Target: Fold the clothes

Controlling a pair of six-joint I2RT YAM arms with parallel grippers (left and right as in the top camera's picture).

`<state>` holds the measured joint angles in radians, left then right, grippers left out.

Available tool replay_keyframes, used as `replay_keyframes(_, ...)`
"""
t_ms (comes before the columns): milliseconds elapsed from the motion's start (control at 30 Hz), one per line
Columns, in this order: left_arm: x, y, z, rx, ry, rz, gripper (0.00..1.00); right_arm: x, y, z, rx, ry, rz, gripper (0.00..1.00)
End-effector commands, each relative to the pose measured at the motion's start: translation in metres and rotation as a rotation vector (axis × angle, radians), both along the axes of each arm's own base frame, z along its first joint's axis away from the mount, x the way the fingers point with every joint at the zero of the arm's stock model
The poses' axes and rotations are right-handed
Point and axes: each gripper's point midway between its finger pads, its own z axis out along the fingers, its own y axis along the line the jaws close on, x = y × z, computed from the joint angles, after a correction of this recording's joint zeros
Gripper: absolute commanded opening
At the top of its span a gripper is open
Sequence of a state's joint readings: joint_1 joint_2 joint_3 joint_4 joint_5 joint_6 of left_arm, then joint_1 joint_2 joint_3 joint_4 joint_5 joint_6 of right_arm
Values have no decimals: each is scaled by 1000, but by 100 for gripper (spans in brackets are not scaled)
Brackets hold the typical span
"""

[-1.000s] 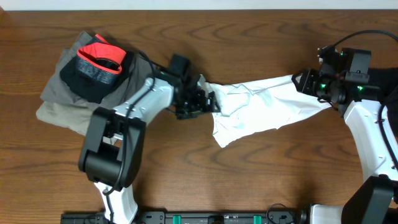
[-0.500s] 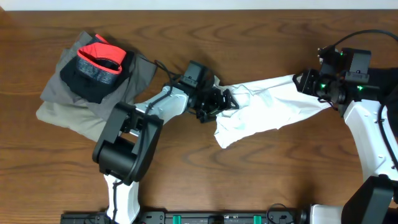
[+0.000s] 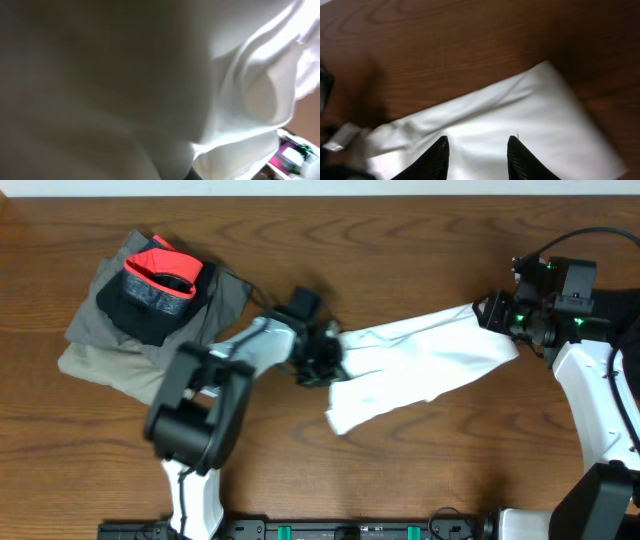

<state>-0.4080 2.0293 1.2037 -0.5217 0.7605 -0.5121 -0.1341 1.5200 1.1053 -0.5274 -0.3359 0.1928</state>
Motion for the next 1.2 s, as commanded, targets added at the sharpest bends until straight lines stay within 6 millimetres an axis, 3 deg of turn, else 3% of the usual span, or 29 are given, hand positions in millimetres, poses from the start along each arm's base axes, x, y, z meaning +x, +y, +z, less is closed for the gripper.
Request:
replay_keyframes(0, 25, 64, 37, 179, -219, -41, 6, 1, -12, 3, -53, -11, -27, 37)
replay_keyframes(100, 27, 118, 79, 343, -307, -38, 6, 2, -13, 4, -53, -19, -30, 36)
replay_keyframes(167, 29, 143, 110, 422, -374, -35, 6, 5, -13, 6, -54, -30, -31, 37)
replay_keyframes(267, 28, 154, 140, 471, -444, -43, 6, 8, -14, 9, -53, -48, -36, 37)
replay_keyframes(367, 25, 144, 143, 469, -456, -76, 6, 10, -14, 10, -53, -58, -37, 37)
replay_keyframes(500, 22, 118, 124, 463, -439, -165, 6, 9, -14, 9, -52, -52, -37, 37)
replay_keyframes(767, 25, 37, 74, 417, -490, -357, 7, 8, -11, 9, -41, -50, -31, 37)
replay_keyframes(800, 25, 27, 67, 410, -498, -378, 10, 8, -11, 9, -40, -50, -31, 37)
replay_keyframes(867, 21, 12, 58, 404, -510, -416, 44, 8, -10, 9, -35, -48, -27, 38)
replay_keyframes(900, 19, 6, 55, 407, -517, -433, 50, 8, -10, 9, -33, -47, -26, 38)
replay_keyframes(967, 17, 1, 58, 419, -537, -449, 63, 7, -9, 9, -28, -47, -21, 38)
replay_keyframes(1067, 21, -1, 83, 419, -564, -442, 68, 7, -5, 10, -9, -49, -7, 39)
replay_keyframes(1167, 31, 13, 121, 469, -619, -404, 71, 7, 0, 11, 13, -52, 12, 40)
